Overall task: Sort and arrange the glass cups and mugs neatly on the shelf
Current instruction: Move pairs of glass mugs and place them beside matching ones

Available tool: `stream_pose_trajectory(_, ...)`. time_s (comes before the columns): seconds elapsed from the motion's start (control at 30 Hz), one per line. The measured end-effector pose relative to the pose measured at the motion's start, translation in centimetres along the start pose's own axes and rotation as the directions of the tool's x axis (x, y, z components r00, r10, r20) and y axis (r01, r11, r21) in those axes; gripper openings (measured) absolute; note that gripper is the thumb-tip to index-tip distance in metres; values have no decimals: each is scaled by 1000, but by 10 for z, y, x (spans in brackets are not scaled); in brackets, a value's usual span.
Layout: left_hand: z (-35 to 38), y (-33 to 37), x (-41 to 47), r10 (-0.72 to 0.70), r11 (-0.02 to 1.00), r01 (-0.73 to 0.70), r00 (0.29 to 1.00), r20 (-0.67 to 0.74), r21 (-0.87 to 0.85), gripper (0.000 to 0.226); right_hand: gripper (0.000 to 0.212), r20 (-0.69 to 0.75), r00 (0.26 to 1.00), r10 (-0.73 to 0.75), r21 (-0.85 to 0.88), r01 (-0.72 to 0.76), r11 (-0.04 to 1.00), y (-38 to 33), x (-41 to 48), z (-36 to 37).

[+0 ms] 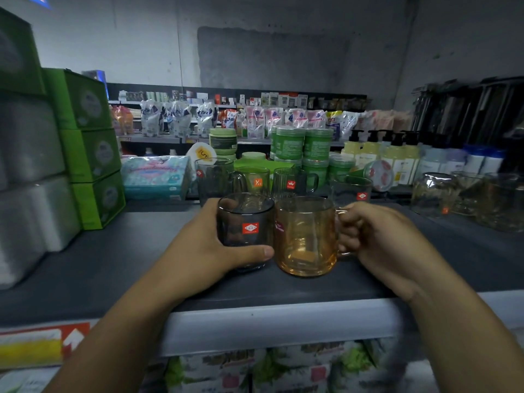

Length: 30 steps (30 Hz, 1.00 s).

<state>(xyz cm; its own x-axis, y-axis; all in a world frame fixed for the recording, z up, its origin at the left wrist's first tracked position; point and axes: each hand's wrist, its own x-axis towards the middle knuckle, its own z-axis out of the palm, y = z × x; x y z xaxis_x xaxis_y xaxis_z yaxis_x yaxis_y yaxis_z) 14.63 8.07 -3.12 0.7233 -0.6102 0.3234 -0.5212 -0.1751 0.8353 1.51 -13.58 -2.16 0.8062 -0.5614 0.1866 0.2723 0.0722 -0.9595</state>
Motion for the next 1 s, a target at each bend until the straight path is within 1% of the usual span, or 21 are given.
stream_pose_trajectory(0.07,-1,0,0,17,999,-16,999,-34,36,74,27,-73,997,-8,-11,7,1000,0,-3,9)
stream_pose_trajectory(0.17,-4,-4,-1,37,997,-32,996,-76,73,76,37,-147,989,-28,-31,24,999,-1,-9,18)
stream_pose_trajectory(0.3,-5,2,-2,104,993,-98,989,-101,62,76,41,-234,970,-67,79,88,993,-11,-26,17)
stream_pose_trajectory(0.43,3,25,-10,182,982,-186,976,-120,-25,68,41,-270,952,-143,153,189,970,-29,-49,-5)
stream_pose_trajectory(0.57,28,60,-29,224,957,-246,964,-142,-157,71,37,-289,941,-174,171,230,958,-48,-81,-45)
stream_pose_trajectory(0.67,64,87,-46,231,943,-258,962,-144,-211,63,36,-314,933,-179,194,247,949,-61,-108,-87)
stream_pose_trajectory(0.8,133,127,-69,230,933,-256,965,-127,-251,65,34,-332,930,-156,210,234,949,-79,-149,-156)
stream_pose_trajectory(1.0,258,183,-86,198,922,-207,978,-61,-328,57,35,-400,902,-162,150,239,960,-104,-207,-269)
